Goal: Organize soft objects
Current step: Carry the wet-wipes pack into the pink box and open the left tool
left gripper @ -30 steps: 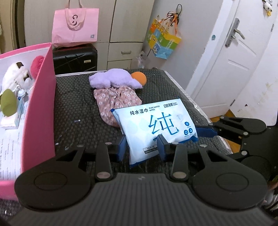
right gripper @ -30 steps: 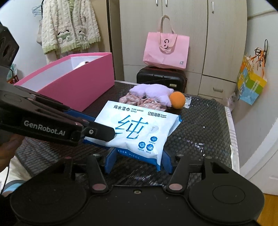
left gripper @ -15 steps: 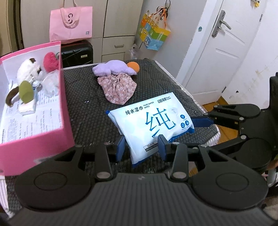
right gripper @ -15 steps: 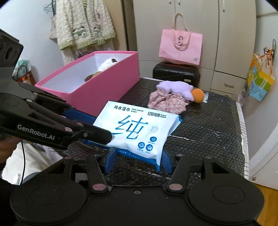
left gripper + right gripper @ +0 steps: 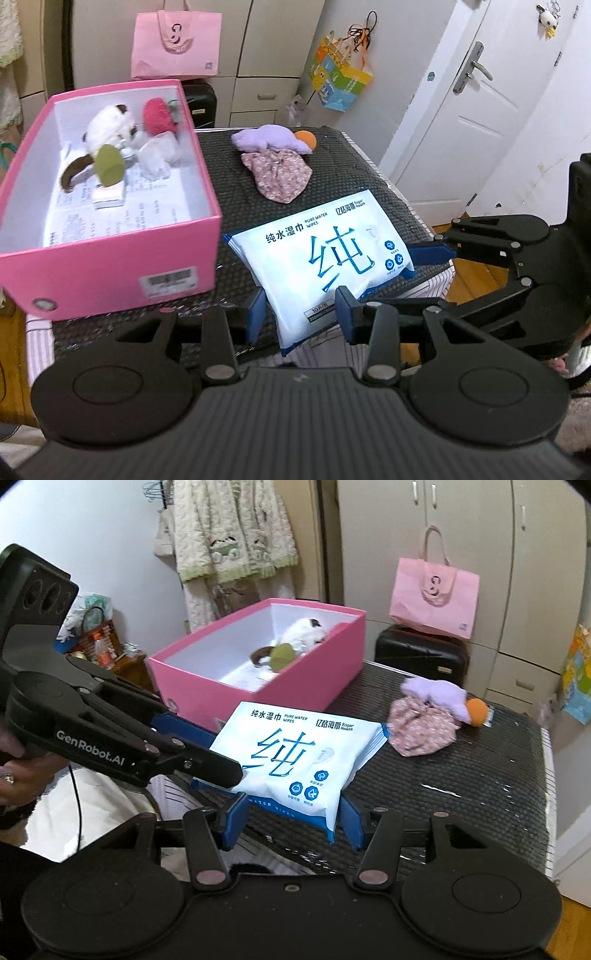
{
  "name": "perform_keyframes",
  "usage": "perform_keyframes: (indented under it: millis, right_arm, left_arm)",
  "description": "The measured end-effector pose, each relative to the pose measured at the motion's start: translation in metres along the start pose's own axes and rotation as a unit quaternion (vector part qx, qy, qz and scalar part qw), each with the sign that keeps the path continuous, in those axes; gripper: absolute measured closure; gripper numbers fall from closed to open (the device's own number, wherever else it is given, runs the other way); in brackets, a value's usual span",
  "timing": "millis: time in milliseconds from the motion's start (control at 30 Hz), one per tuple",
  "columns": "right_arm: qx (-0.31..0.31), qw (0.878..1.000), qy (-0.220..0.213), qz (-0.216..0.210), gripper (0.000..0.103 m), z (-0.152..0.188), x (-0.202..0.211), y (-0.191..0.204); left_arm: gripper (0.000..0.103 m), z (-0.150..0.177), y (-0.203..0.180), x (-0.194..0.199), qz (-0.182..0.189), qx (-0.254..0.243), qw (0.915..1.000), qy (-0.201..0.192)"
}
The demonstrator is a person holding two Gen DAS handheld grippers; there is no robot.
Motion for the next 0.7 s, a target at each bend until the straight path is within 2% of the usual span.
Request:
perform_keyframes:
  millis: [167, 233, 300, 367, 700]
  right_arm:
    - [0.015, 0.999, 0.003, -0.028, 0.048, -0.013, 0.002, 0.019]
    - [0.025, 0.999, 0.002, -0.034, 0.048, -0.02, 0.001, 0.027]
    - [0.032, 0.998, 0.006, -0.045, 0.048, -0.027, -0.002, 0.034]
    - [0.035, 0.998, 0.007, -0.052, 0.048, -0.034, -0.004, 0.039]
    - [0.047, 0.997, -0.029, -0.061, 0.048, -0.086, -0.016, 0.043]
  left_arm:
    - [0.064, 0.004, 0.012, 0.029, 0.005, -0.012, 0.9998, 0.018]
    - [0.064, 0.007, 0.014, 0.035, -0.001, -0.032, 0.9987, 0.039]
    - [0.064, 0.01, 0.018, 0.039, -0.003, -0.028, 0.9974, 0.066]
    - [0.064, 0.008, 0.022, 0.044, -0.012, -0.031, 0.9969, 0.071]
    - [0.064, -0.028, 0.049, 0.074, -0.038, -0.02, 0.9991, 0.008]
Point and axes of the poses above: each gripper's, at about its wrist camera, not at the fingertips, and x roughly against the way its jaws point, y to its left, z to its underside, the point moved 6 cm from there along -x, roughly the way its jaws point, and after that the axes turned 7 degrees about x, right-handed, at the moved point
